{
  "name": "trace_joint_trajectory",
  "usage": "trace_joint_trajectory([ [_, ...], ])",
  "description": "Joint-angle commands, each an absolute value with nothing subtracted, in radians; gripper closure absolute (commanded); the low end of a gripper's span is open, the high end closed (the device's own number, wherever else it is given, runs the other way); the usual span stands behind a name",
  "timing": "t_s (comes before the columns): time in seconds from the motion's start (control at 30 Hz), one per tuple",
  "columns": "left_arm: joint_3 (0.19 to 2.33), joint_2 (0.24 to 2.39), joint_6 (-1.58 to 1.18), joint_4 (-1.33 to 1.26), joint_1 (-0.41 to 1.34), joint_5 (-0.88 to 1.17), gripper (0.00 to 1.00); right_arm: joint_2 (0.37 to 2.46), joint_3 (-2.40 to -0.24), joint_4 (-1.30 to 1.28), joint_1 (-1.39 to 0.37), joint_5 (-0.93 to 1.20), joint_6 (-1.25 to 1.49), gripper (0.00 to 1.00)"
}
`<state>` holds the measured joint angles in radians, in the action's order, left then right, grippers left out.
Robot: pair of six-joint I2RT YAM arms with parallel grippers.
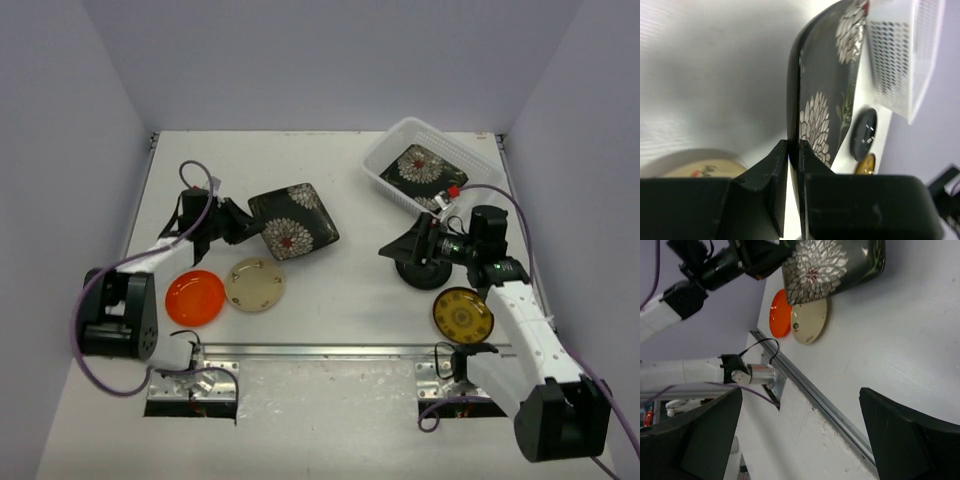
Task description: Place the plates into the plastic bin on the countertop
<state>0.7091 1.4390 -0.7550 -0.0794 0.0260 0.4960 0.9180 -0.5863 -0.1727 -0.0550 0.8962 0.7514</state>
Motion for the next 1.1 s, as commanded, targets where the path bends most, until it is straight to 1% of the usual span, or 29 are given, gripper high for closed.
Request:
trace_joint_trajectory([
  [0.0,0.647,1.22,-0.844,-0.277,0.043,0.631,1.0,1.158,-0.814,-0.27,-0.1,0.796,0.549,0.01],
  [0.2,0.581,1.148,-0.891,-0.329,0.064,0.762,1.0,1.371,-0.928,-0.236,-0.264,0.707,0.511,0.01],
  [0.33,0.523,1.108,-0.956,-0.415,0.074,0.818,1.0,1.483,-0.982,-0.204,-0.285,0.727,0.492,0.05],
  [0.37,0.519,1.101,-0.965,-0.423,0.079,0.839,1.0,1.529,-0.999,-0.2,-0.285,0.756,0.487,0.09],
  [0.53,0.504,1.094,-0.988,-0.471,0.097,0.909,1.0,1.634,-1.053,-0.152,-0.309,0.851,0.502,0.34],
  [0.6,0.493,1.097,-0.987,-0.474,0.098,0.914,1.0,1.648,-1.057,-0.123,-0.313,0.855,0.516,0.36],
  [0.63,0.487,1.1,-0.99,-0.481,0.098,0.919,1.0,1.653,-1.059,-0.111,-0.314,0.858,0.524,0.41],
  [0.7,0.472,1.112,-1.009,-0.515,0.099,0.936,1.0,1.661,-1.06,-0.092,-0.314,0.871,0.539,0.66],
  [0.77,0.467,1.122,-1.011,-0.533,0.1,0.949,1.0,1.659,-1.046,-0.061,-0.314,0.876,0.562,0.94],
  [0.8,0.47,1.126,-1.003,-0.525,0.1,0.952,1.0,1.656,-1.04,-0.046,-0.314,0.878,0.574,1.0],
  [0.83,0.481,1.129,-0.986,-0.499,0.1,0.95,0.98,1.652,-1.034,-0.035,-0.313,0.879,0.586,1.0],
  [0.9,0.525,1.129,-0.936,-0.397,0.1,0.931,0.81,1.638,-1.023,-0.019,-0.302,0.879,0.622,1.0],
  [0.97,0.577,1.102,-0.825,-0.185,0.1,0.822,0.3,1.607,-0.979,0.072,-0.257,0.886,0.726,1.0],
  [1.0,0.596,1.079,-0.804,-0.131,0.098,0.785,0.0,1.594,-0.964,0.099,-0.235,0.895,0.765,1.0],
  [1.07,0.634,0.971,-0.778,-0.036,0.098,0.701,0.0,1.555,-0.948,0.116,-0.162,0.888,0.838,1.0],
])
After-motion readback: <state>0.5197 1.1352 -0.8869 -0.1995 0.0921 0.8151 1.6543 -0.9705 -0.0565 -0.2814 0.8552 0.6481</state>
